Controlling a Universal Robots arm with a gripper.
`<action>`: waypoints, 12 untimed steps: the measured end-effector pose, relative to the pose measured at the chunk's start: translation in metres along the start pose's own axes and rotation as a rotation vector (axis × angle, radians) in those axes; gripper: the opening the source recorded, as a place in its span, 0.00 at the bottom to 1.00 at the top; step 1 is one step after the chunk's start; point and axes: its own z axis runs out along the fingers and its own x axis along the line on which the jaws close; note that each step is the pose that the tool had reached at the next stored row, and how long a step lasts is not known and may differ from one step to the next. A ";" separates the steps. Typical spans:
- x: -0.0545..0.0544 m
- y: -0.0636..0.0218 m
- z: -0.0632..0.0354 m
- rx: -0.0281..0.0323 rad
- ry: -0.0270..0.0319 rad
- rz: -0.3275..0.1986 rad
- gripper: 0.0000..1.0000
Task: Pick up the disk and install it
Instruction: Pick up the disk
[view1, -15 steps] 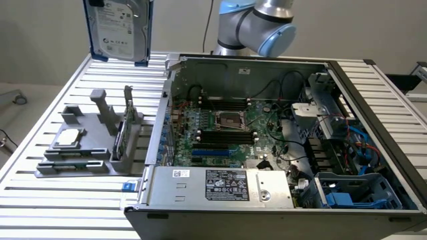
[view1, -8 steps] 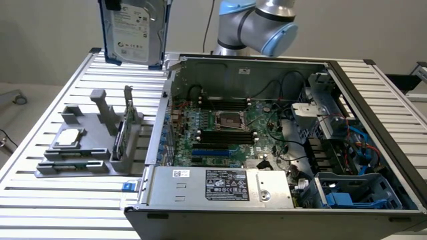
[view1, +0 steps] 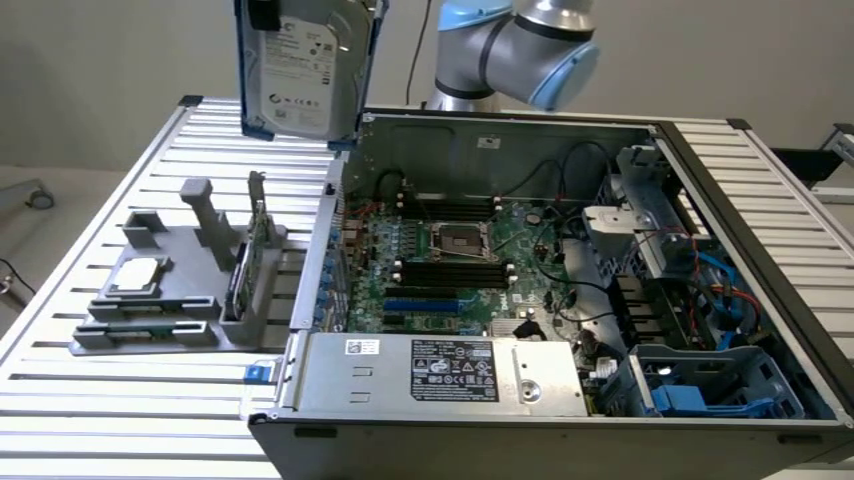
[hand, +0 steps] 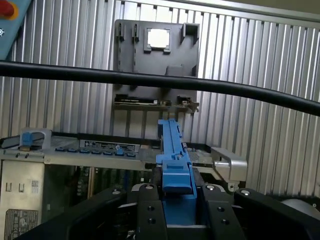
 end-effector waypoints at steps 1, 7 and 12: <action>0.003 -0.0045 -0.0004 0.0000 -0.0002 0.000 0.33; 0.017 -0.0282 -0.0031 -0.0002 -0.0007 0.000 0.33; 0.035 -0.0377 -0.0049 -0.0025 -0.0011 0.000 0.33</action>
